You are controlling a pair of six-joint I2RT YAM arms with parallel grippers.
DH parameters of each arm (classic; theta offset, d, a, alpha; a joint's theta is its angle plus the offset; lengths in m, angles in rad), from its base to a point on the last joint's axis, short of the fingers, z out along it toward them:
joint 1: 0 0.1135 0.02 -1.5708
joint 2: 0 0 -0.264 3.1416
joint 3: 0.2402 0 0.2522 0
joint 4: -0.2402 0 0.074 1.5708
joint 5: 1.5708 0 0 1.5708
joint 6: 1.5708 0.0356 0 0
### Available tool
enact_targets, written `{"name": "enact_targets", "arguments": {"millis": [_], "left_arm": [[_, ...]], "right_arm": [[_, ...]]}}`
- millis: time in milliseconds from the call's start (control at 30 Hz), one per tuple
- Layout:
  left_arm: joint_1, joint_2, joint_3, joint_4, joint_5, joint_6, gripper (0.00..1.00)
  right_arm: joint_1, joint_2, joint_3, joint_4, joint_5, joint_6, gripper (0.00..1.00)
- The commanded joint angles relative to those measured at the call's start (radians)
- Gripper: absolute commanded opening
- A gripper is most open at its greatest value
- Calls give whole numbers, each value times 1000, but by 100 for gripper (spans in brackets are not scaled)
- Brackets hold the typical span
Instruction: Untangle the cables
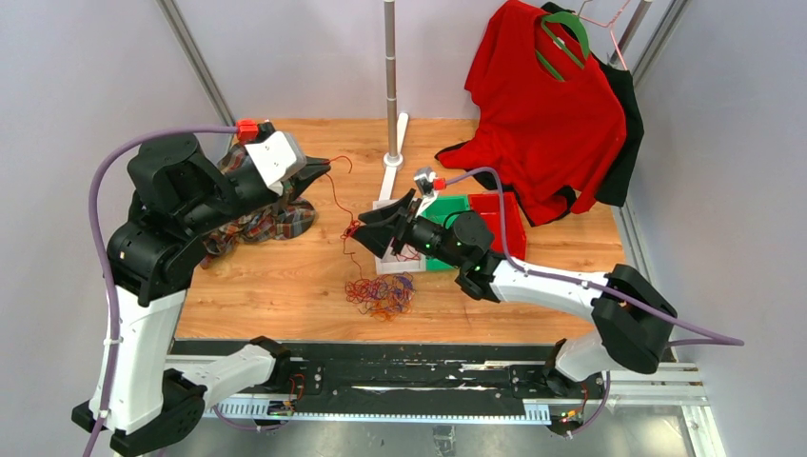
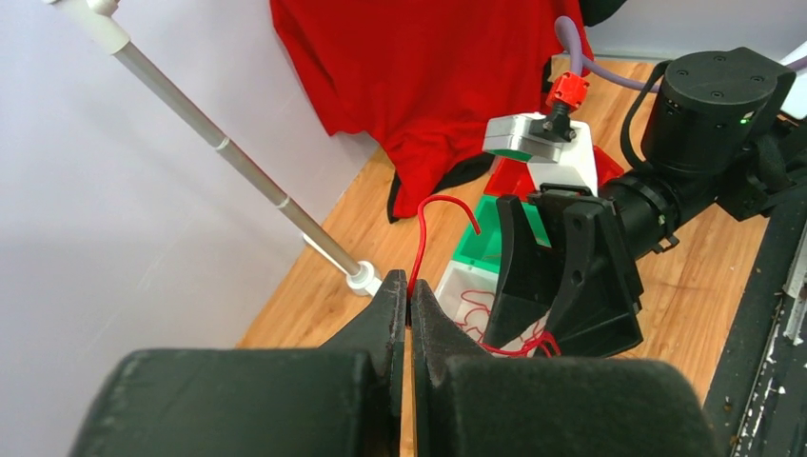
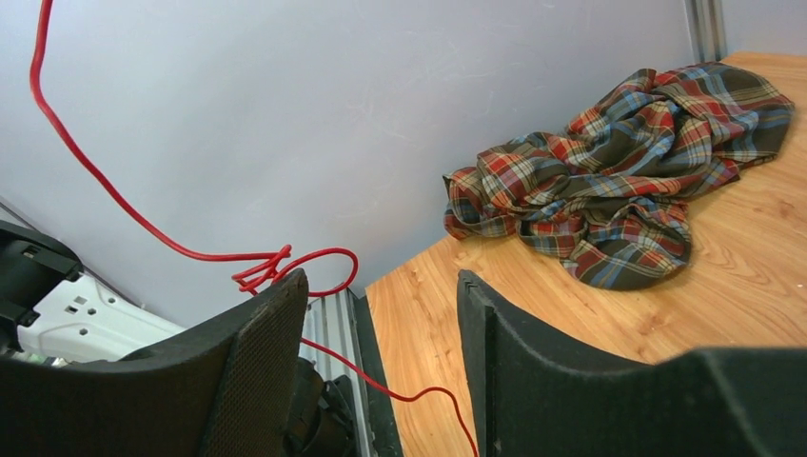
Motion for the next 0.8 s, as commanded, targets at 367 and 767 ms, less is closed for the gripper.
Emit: {"name": "enact_targets", "arguments": {"millis": [367,767], "left_arm": [[-5,1,13,16,23,-43,0],[-5,-120,-110,-59,-106,103,0]], "right_arm": [[0,96,82,218,43,137,1],[-38,-245,-77,-96,331,-154,1]]}}
